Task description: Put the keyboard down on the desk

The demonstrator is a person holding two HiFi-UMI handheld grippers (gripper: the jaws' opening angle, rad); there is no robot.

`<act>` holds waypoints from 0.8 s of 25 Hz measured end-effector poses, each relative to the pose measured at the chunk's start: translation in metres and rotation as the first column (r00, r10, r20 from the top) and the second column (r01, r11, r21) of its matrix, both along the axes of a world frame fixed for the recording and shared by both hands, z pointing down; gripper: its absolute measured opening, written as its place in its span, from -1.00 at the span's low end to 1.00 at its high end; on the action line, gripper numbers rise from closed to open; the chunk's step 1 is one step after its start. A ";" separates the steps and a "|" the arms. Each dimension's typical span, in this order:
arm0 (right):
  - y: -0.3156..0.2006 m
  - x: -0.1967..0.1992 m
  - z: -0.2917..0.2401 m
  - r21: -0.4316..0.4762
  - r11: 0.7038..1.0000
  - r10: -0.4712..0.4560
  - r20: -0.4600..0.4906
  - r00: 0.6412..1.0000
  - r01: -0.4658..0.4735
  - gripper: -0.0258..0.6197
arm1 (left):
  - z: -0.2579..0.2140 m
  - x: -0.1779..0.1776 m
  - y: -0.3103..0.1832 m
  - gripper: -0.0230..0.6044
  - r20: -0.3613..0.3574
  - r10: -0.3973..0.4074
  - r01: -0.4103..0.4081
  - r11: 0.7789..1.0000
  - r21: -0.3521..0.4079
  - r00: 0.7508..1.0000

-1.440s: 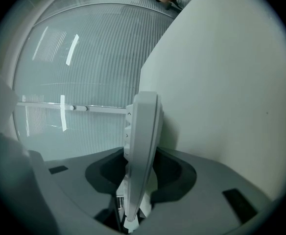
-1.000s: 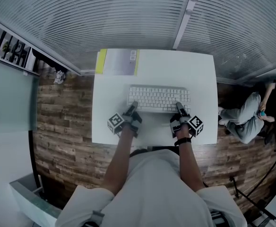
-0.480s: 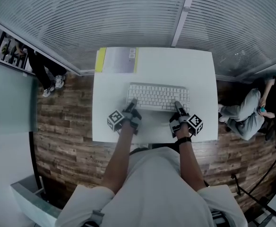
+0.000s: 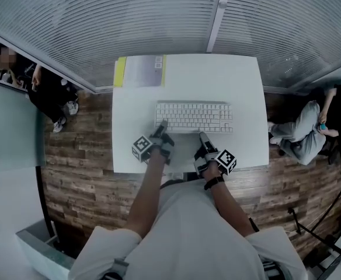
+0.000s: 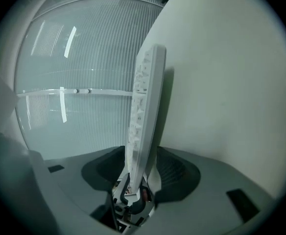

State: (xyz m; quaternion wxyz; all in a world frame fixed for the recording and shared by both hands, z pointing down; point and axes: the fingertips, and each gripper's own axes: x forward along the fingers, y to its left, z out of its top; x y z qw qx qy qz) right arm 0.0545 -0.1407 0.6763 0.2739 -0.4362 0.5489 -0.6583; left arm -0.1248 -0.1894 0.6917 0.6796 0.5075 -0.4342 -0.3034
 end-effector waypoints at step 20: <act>-0.013 -0.022 0.016 -0.039 0.997 0.063 0.007 0.998 -0.063 -0.60 | 0.007 0.003 0.001 -0.49 -0.021 0.008 -0.009 1.000 -0.026 1.000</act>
